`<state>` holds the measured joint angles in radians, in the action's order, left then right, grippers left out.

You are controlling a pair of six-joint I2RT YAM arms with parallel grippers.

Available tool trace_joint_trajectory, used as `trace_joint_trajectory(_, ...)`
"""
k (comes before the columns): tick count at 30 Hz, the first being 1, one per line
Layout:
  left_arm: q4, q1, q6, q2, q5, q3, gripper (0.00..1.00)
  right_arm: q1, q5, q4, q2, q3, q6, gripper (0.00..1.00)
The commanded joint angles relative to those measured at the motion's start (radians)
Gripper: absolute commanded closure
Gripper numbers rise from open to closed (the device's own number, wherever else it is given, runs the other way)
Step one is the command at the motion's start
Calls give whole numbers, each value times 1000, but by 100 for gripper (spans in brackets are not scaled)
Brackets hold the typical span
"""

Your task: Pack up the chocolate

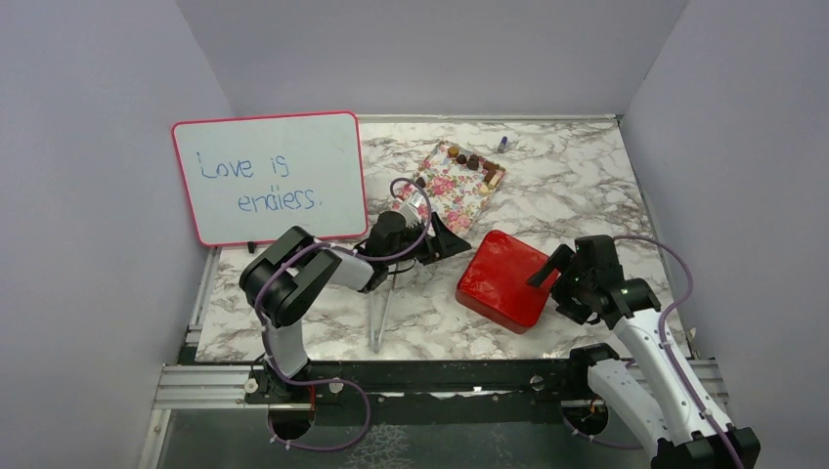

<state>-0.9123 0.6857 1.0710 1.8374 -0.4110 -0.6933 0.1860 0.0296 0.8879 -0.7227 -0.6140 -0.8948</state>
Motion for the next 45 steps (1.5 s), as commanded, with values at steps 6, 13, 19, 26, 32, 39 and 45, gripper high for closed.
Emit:
trace_joint_trajectory(6, 179, 29, -236, -76, -22, -41, 21, 2, -192, -260, 36, 127, 2, 4)
trace_joint_trajectory(13, 206, 79, -281, -55, -47, -64, 22, 1, -180, -298, 62, 168, 7, 8)
trace_joint_trajectory(19, 251, 99, -334, -50, -29, -77, 23, 1, -188, -310, 58, 170, 26, 17)
trace_joint_trajectory(26, 281, 125, -365, -49, -7, -79, 26, 1, -181, -310, 57, 175, 50, 33)
trace_joint_trajectory(32, 320, 170, -392, -52, 23, -101, 28, 1, -84, -249, 27, 142, 24, 41)
trace_joint_trajectory(39, 324, 204, -373, -67, 31, -102, 39, 2, -5, -199, -11, 127, 4, 43)
trace_joint_trajectory(45, 334, 215, -390, -43, 82, -92, 46, 1, 32, -196, -25, 117, -10, 44)
